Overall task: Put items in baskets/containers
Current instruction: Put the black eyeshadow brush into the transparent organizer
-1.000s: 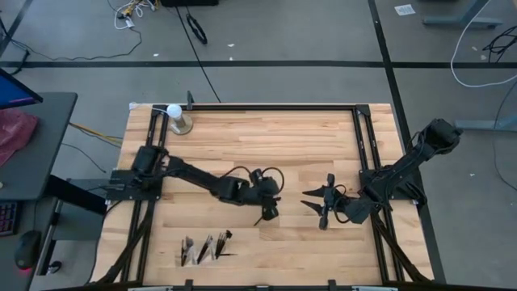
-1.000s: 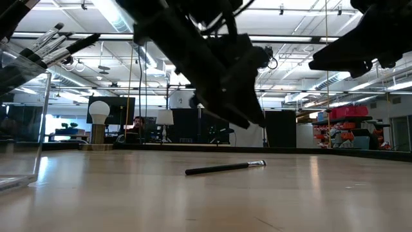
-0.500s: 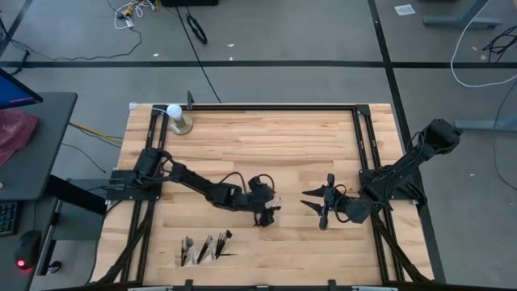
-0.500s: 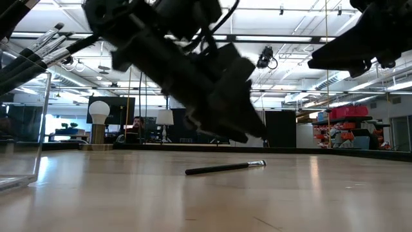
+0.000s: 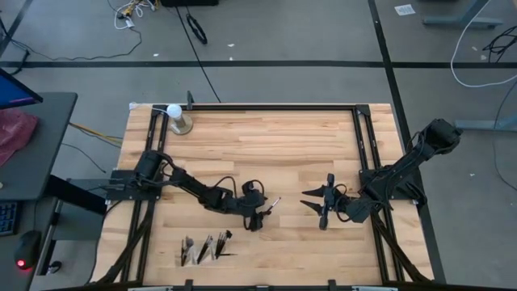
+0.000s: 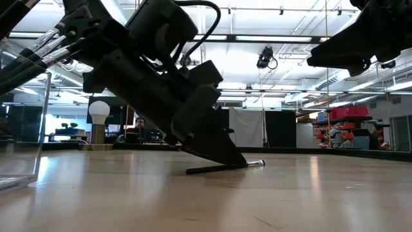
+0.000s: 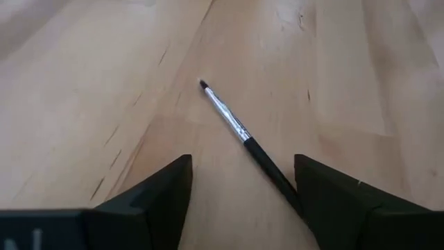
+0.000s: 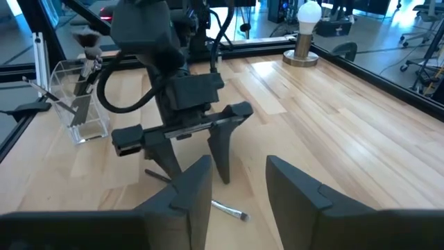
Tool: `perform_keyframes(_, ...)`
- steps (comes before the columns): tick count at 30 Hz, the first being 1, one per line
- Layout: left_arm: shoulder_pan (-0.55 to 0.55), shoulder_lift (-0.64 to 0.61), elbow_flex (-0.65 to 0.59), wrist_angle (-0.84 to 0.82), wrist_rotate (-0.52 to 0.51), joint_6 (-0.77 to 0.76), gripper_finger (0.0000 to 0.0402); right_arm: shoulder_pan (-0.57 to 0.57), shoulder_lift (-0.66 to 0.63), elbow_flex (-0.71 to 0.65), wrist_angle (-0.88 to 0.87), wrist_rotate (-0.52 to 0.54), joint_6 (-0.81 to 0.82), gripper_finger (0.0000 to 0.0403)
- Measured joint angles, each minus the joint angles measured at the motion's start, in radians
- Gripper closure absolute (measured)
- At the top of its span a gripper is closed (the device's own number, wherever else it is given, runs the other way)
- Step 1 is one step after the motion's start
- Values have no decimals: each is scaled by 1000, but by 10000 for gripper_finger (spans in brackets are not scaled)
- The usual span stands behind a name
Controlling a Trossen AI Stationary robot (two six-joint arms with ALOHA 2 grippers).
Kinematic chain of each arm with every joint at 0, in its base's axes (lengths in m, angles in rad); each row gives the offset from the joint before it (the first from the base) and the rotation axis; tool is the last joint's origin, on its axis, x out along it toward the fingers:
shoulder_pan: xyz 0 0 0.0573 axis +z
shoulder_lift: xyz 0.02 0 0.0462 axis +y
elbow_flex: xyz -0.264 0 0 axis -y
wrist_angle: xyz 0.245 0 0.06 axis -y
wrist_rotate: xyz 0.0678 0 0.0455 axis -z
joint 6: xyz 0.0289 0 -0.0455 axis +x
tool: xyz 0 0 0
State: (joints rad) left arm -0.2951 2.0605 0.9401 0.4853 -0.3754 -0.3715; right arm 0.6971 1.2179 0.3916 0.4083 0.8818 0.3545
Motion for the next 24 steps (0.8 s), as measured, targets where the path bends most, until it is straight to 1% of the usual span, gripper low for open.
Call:
perform_keyframes(6, 16, 23, 2, 6, -2, 28, 190, 0, 0, 0, 7, 0, 0, 266)
perform_keyframes(9, 32, 21, -9, 20, 7, 59, 222, 0, 0, 0, 7, 0, 0, 266)
perform_keyframes(11, 46, 22, -35, 65, 11, 70, 246, 0, 0, 0, 6, 0, 0, 266)
perform_keyframes(16, 104, 23, -130, 216, 102, 70, 307, 0, 0, 0, 3, -1, -1, 266)
perform_keyframes(19, 137, 27, -167, 315, 212, 118, 336, 0, 0, 0, 3, -1, -7, 266)
perform_keyframes(21, 148, 28, -168, 330, 243, 145, 347, 0, 0, 0, 3, 0, -15, 266)
perform_keyframes(24, 153, 28, -168, 339, 244, 196, 350, 0, 0, 0, 9, 0, -22, 266)
